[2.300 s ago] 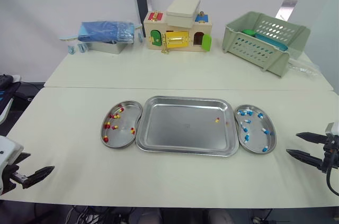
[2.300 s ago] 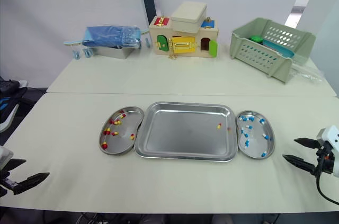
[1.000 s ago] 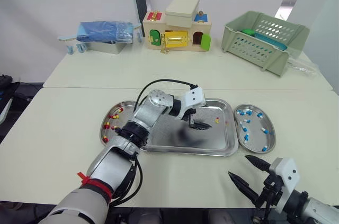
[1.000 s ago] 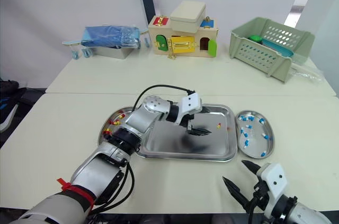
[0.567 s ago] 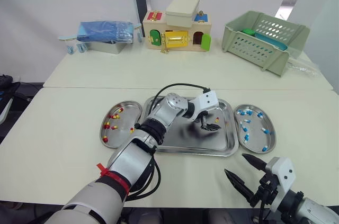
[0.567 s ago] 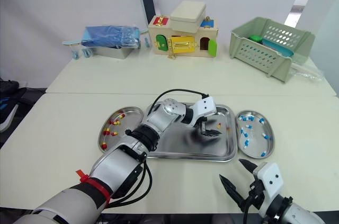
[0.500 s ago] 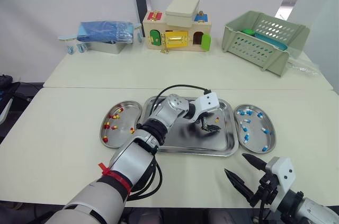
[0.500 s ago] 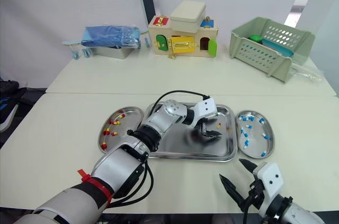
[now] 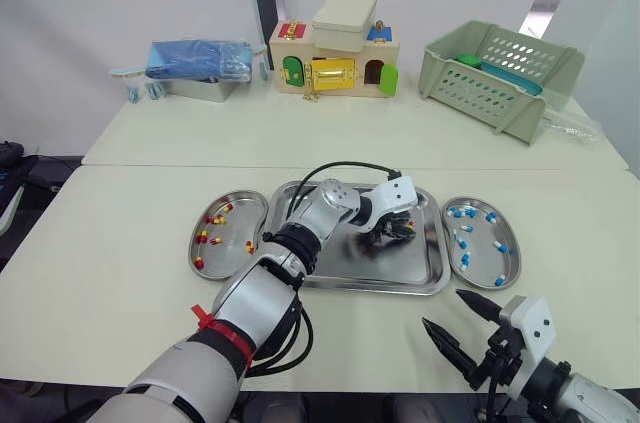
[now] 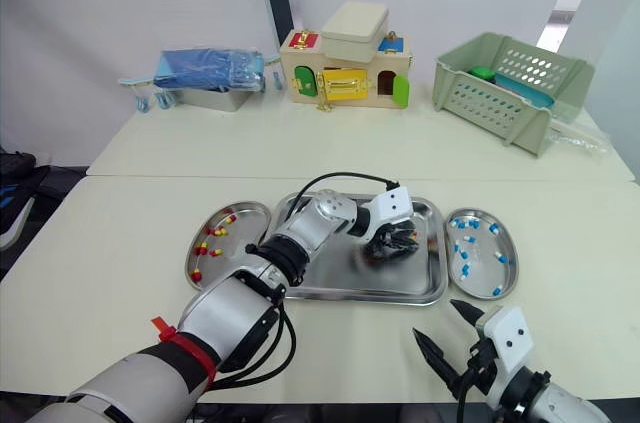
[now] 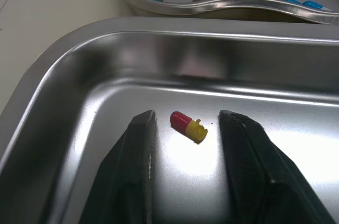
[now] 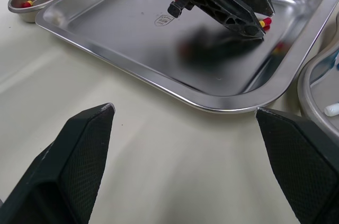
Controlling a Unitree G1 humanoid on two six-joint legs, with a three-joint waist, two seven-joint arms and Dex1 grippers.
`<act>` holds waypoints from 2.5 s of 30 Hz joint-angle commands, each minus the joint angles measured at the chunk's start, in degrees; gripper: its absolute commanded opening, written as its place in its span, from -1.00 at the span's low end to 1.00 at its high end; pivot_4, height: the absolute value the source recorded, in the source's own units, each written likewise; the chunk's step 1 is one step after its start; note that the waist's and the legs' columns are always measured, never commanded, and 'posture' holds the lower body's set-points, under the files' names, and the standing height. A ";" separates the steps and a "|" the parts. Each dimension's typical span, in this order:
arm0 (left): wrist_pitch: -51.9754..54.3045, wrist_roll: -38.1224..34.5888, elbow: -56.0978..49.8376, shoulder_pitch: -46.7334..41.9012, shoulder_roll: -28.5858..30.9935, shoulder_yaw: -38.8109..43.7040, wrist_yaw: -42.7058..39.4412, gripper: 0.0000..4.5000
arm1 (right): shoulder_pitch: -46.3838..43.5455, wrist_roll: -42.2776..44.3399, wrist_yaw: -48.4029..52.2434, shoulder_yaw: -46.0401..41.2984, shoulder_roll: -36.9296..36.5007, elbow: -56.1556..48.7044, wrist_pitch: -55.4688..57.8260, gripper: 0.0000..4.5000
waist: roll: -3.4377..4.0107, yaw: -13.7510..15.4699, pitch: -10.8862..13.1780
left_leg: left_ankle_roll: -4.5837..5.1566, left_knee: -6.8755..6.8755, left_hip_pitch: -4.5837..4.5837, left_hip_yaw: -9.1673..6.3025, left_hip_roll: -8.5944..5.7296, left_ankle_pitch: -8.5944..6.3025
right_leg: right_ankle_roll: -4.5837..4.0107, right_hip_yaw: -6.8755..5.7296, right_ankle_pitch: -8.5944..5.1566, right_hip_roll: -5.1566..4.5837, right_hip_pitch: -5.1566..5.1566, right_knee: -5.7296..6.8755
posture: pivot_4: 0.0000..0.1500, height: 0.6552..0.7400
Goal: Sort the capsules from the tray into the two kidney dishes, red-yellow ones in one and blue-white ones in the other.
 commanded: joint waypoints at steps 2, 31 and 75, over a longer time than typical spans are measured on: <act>0.27 1.02 0.15 -0.67 -0.22 0.59 0.23 -0.81 | 0.11 0.26 -0.04 0.12 -0.33 -2.23 -0.85 1.00 | 0.00 0.00 0.00 | 0.00 0.00 0.00 0.00 0.00 0.00 | 0.00 0.00 0.00 0.00 0.00 0.00 | 1.00 1.00; 3.32 -0.92 -7.22 0.67 2.30 3.14 -2.41 -0.99 | -0.01 -0.10 1.68 -1.31 -2.04 -2.56 -4.07 1.00 | 0.01 -0.12 -0.01 | -0.01 0.00 0.01 0.00 0.00 0.01 | 0.00 0.00 0.00 0.00 0.00 0.02 | 1.00 1.00; 53.85 -21.22 -76.21 44.02 44.75 31.30 9.71 0.38 | -17.09 6.03 21.31 0.94 -15.04 8.41 -2.56 1.00 | 0.01 0.45 -0.04 | 0.02 -0.02 0.05 -0.04 0.07 -0.01 | -0.01 -0.03 0.00 -0.02 0.03 0.01 | 1.00 1.00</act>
